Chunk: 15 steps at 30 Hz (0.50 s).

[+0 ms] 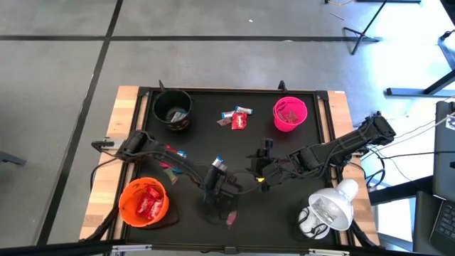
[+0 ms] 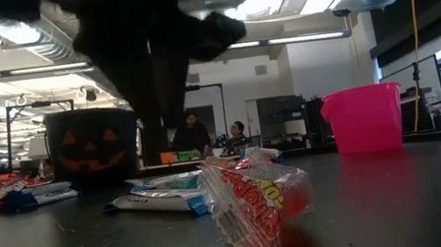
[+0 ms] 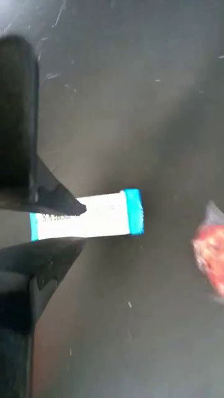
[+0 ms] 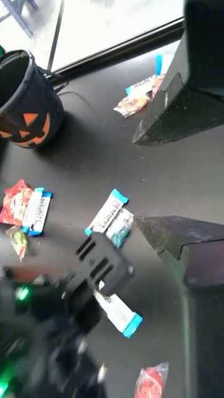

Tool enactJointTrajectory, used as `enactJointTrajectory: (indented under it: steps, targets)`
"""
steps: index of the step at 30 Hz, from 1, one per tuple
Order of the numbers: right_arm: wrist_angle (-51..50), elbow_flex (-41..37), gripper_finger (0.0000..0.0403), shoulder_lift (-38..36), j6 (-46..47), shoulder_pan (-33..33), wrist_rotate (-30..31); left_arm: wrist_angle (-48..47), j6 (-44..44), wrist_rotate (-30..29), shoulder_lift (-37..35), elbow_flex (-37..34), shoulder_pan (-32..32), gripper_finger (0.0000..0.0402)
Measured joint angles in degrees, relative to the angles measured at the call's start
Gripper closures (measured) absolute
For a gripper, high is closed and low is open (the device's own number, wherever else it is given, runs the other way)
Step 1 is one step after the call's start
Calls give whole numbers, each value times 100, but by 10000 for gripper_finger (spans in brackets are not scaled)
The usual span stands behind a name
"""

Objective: Sort candy
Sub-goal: Put the white chocolate bar into the black bucket

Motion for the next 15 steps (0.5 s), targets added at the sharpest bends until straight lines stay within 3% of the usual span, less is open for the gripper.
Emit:
enactJointTrajectory:
  steps: [8,15]
  targets:
    - [-4,0,214,0,0,0,-3,849,-110,-5,-1,-915,201,242]
    - [-28,0,214,0,-4,-2,-1,1315,-192,228,-33,-1375,247,201]
